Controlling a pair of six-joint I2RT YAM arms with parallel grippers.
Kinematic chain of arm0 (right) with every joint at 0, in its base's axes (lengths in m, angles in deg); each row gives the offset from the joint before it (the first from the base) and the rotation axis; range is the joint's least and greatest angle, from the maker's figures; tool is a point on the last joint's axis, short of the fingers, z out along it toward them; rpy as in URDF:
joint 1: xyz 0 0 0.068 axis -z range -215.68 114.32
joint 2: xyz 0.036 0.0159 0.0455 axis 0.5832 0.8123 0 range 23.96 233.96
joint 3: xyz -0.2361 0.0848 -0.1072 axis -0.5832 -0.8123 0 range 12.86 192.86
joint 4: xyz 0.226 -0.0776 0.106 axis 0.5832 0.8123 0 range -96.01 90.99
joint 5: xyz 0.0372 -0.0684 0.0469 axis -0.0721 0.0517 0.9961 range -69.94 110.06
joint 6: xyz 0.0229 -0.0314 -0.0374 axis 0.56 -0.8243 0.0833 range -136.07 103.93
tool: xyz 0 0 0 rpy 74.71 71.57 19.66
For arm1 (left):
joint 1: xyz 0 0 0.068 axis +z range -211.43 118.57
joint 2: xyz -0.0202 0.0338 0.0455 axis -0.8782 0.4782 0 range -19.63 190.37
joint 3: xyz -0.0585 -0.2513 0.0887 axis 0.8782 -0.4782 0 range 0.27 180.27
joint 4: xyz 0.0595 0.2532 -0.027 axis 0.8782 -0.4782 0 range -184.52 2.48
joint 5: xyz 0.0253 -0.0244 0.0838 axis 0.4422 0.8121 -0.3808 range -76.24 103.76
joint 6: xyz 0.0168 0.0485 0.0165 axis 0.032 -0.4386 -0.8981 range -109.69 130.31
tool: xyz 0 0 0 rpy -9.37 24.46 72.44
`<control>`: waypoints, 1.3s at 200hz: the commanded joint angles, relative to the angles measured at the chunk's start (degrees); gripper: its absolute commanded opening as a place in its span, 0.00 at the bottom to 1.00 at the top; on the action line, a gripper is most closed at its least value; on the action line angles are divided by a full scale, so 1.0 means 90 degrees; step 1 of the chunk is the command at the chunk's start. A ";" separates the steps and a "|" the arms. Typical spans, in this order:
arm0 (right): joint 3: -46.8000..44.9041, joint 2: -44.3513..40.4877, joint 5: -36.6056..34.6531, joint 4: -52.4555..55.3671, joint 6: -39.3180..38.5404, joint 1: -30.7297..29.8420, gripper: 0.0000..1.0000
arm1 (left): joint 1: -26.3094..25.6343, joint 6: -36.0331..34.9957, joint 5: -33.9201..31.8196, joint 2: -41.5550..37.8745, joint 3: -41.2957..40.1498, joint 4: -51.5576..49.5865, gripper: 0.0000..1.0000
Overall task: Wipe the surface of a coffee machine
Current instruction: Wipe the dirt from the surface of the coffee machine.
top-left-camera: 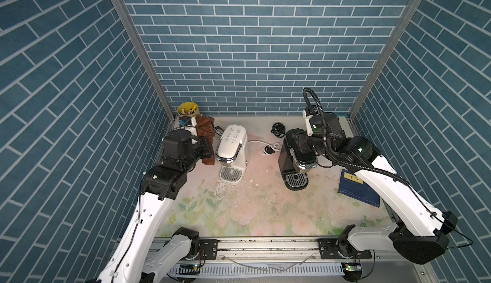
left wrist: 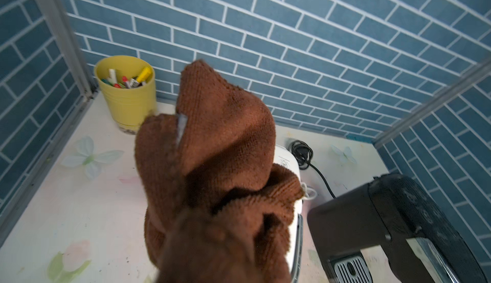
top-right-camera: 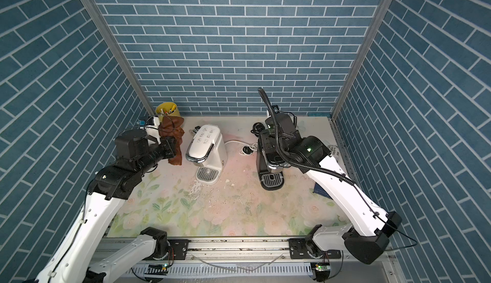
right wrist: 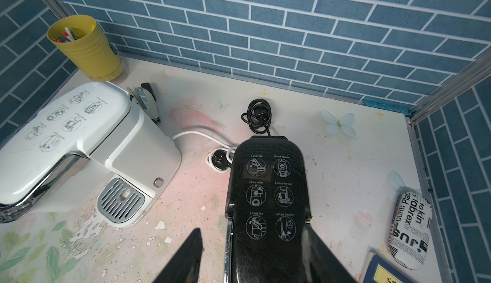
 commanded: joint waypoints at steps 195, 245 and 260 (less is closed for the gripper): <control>0.0017 0.0228 0.0511 -0.0381 0.0163 0.0030 0.58 | -0.2006 -0.0453 0.0083 0.1322 0.0581 -0.0610 0.00; 0.0043 0.0352 0.0778 -0.0450 0.0260 0.0024 0.57 | -0.1021 -0.0399 0.0376 0.1357 0.0281 -0.0654 0.00; 0.0076 0.0474 0.1033 -0.0488 0.0297 0.0024 0.57 | -0.0685 -0.0322 0.0623 0.1356 0.0041 -0.0677 0.00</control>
